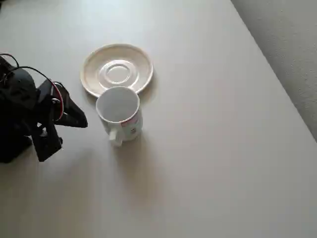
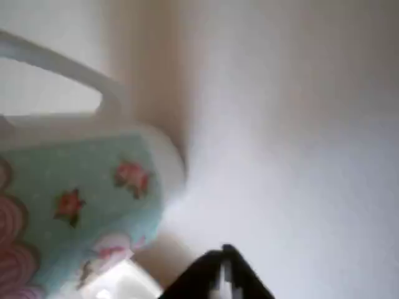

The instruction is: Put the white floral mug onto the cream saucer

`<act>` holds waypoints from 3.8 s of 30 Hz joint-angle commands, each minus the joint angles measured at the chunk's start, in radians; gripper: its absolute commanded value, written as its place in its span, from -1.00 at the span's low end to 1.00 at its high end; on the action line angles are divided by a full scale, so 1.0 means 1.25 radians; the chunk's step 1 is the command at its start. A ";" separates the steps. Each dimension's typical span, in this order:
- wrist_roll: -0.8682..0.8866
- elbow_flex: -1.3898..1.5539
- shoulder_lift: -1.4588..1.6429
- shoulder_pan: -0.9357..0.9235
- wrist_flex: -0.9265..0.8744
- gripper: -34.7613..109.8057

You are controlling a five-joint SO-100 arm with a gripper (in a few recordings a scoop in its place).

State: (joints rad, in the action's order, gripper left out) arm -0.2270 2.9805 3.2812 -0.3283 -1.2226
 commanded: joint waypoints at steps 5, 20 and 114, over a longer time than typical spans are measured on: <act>-0.007 -0.002 0.009 0.004 -0.005 -0.54; -0.007 -0.002 0.009 0.004 -0.005 -0.54; -0.137 -0.590 -1.019 -0.006 0.119 -0.54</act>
State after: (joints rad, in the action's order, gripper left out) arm -0.3927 2.2411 1.9297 -0.3528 -1.0247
